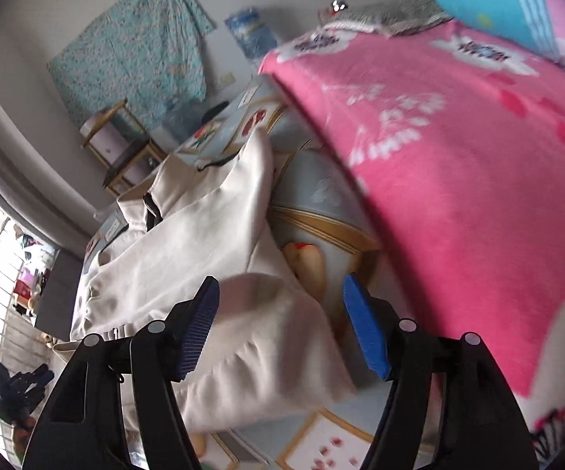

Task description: Fold large clothes

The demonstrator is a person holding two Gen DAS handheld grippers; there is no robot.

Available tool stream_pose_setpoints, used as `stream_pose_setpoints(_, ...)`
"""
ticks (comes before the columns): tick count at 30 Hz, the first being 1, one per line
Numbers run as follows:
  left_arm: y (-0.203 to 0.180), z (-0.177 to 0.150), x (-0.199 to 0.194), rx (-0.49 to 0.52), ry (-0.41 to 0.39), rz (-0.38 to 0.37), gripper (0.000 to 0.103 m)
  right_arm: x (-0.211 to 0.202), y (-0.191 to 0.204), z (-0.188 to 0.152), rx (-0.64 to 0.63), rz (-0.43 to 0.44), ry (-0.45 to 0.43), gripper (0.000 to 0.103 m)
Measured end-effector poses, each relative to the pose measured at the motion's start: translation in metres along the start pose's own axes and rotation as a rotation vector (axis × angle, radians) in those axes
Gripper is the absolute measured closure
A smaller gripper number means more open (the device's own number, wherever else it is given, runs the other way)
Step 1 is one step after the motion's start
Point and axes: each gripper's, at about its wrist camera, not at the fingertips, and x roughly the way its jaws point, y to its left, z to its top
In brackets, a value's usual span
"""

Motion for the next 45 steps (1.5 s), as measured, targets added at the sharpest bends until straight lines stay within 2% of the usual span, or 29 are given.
stream_pose_setpoints(3, -0.009, -0.022, -0.011, 0.043, 0.029, -0.013, 0.063, -0.011, -0.006, -0.018, 0.000, 0.013, 0.037, 0.036)
stream_pose_setpoints(5, -0.010, -0.039, -0.010, 0.033, 0.062, -0.033, 0.059, -0.013, -0.009, -0.032, 0.009, 0.027, 0.077, 0.036)
stream_pose_setpoints(11, 0.009, -0.076, 0.013, -0.134, 0.151, -0.136, 0.043, -0.010, -0.020, -0.077, 0.119, 0.146, 0.189, 0.035)
stream_pose_setpoints(13, 0.015, -0.077, 0.016, -0.197, 0.124, -0.194, 0.034, -0.003, -0.022, -0.082, 0.148, 0.164, 0.205, 0.034)
stream_pose_setpoints(16, 0.022, -0.073, 0.020, -0.275, 0.082, -0.227, 0.033, 0.011, -0.027, -0.083, 0.219, 0.190, 0.199, 0.034)
stream_pose_setpoints(19, 0.017, -0.070, 0.021, -0.291, 0.032, -0.192, 0.033, 0.021, -0.031, -0.080, 0.297, 0.213, 0.154, 0.033)
stream_pose_setpoints(23, 0.007, -0.073, 0.022, -0.303, -0.048, -0.141, 0.035, 0.032, -0.028, -0.076, 0.369, 0.188, 0.065, 0.033)
stream_pose_setpoints(24, 0.004, -0.075, 0.022, -0.305, -0.076, -0.116, 0.037, 0.034, -0.026, -0.075, 0.377, 0.176, 0.042, 0.033)
stream_pose_setpoints(26, -0.002, -0.076, 0.023, -0.286, -0.120, -0.050, 0.048, 0.038, -0.019, -0.074, 0.382, 0.143, -0.003, 0.033)
stream_pose_setpoints(27, -0.005, -0.077, 0.024, -0.268, -0.135, -0.015, 0.058, 0.039, -0.016, -0.073, 0.372, 0.121, -0.023, 0.033)
stream_pose_setpoints(29, -0.015, -0.076, 0.027, -0.189, -0.164, 0.072, 0.067, 0.040, -0.006, -0.071, 0.302, 0.054, -0.065, 0.037)
stream_pose_setpoints(30, -0.021, -0.076, 0.028, -0.145, -0.172, 0.105, 0.074, 0.042, 0.002, -0.069, 0.225, -0.010, -0.075, 0.042)
stream_pose_setpoints(31, -0.026, -0.076, 0.026, -0.102, -0.178, 0.133, 0.080, 0.044, 0.010, -0.068, 0.155, -0.056, -0.083, 0.059)
stream_pose_setpoints(32, -0.037, -0.077, 0.024, -0.021, -0.196, 0.175, 0.085, 0.044, 0.014, -0.066, 0.106, -0.083, -0.088, 0.065)
stream_pose_setpoints(33, -0.049, -0.080, 0.019, 0.064, -0.220, 0.216, 0.090, 0.042, 0.018, -0.066, 0.056, -0.110, -0.093, 0.078)
stream_pose_setpoints(35, -0.078, -0.089, 0.007, 0.252, -0.289, 0.296, 0.095, 0.031, 0.029, -0.067, -0.048, -0.149, -0.115, 0.087)
stream_pose_setpoints(37, -0.099, -0.098, -0.010, 0.375, -0.346, 0.337, 0.097, 0.013, 0.040, -0.067, -0.129, -0.174, -0.145, 0.091)
stream_pose_setpoints(42, -0.126, -0.107, -0.059, 0.513, -0.403, 0.309, 0.097, -0.036, 0.042, -0.071, -0.172, -0.129, -0.162, 0.094)
stream_pose_setpoints(45, -0.127, -0.112, -0.090, 0.544, -0.384, 0.291, 0.097, -0.063, 0.031, -0.081, -0.181, -0.104, -0.132, 0.094)
